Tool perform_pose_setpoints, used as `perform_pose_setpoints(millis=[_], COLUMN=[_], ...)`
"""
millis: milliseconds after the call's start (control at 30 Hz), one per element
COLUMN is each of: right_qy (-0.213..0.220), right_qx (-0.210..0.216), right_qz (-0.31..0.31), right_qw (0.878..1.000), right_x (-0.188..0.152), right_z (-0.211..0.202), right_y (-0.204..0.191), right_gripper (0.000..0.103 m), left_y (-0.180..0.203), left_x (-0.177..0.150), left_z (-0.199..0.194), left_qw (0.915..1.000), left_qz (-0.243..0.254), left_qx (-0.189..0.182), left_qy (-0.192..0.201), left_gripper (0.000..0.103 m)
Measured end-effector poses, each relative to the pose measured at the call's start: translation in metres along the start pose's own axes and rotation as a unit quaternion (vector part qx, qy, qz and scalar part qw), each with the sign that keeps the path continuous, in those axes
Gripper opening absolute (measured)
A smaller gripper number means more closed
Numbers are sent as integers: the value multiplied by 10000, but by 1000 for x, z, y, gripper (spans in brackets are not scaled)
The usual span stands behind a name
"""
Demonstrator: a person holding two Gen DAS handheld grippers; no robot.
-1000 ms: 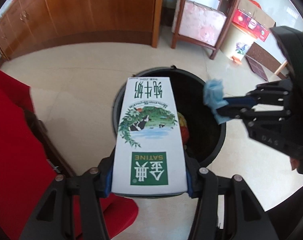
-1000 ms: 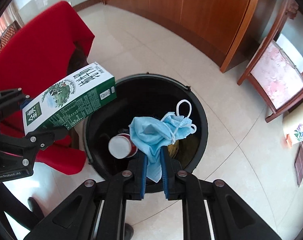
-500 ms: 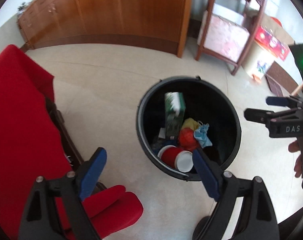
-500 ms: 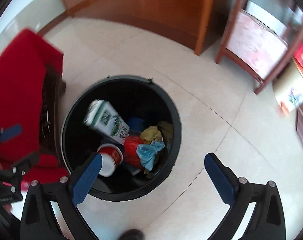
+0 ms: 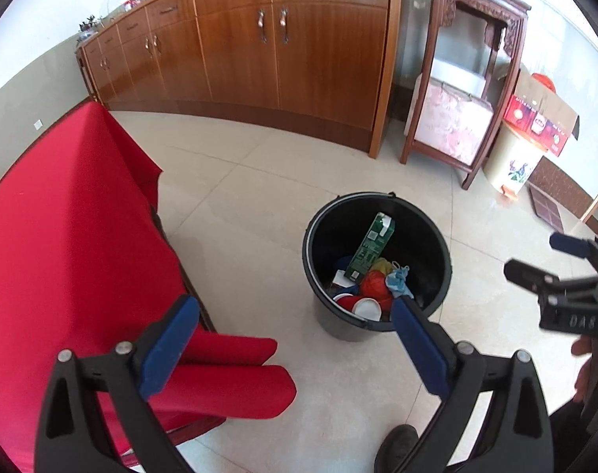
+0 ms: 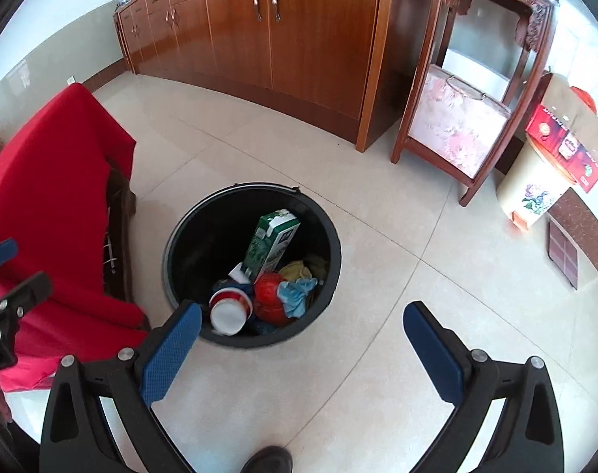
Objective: Collect trash
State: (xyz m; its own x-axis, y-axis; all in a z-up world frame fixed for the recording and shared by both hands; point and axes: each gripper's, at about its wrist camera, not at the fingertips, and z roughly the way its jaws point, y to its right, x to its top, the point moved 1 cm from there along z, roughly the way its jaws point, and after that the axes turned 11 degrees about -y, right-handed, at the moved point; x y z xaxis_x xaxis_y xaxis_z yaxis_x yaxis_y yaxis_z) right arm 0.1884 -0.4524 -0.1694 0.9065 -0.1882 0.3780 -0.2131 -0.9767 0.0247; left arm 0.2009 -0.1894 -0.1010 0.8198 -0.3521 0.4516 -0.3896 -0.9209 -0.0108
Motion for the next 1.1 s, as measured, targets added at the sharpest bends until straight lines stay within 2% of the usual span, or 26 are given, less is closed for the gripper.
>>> perform_pose_setpoints(millis=[133, 300, 667, 867, 1100], right_qy=[94, 430, 1177, 1507, 1782], right_qx=[121, 190, 57, 171, 196], right_qz=[70, 76, -264, -229, -249], right_qw=[9999, 9989, 9927, 9882, 9835], right_x=[-21, -47, -97, -117, -113], right_z=[-38, -98, -205, -244, -268], right_y=[-15, -39, -80, -91, -106], right_gripper=[103, 103, 103, 103, 103], left_y=[-5, -21, -27, -27, -39], left_x=[-10, -32, -72, -79, -84], left_z=[-31, -85, -172, -199, -209], left_qw=[9998, 9978, 9907, 9852, 9811], left_qz=[-123, -404, -530, -553, -704], left_qx=[-16, 53, 205, 340, 474], left_qy=[175, 516, 1238, 1585, 1738], left_gripper=[99, 99, 99, 99, 99])
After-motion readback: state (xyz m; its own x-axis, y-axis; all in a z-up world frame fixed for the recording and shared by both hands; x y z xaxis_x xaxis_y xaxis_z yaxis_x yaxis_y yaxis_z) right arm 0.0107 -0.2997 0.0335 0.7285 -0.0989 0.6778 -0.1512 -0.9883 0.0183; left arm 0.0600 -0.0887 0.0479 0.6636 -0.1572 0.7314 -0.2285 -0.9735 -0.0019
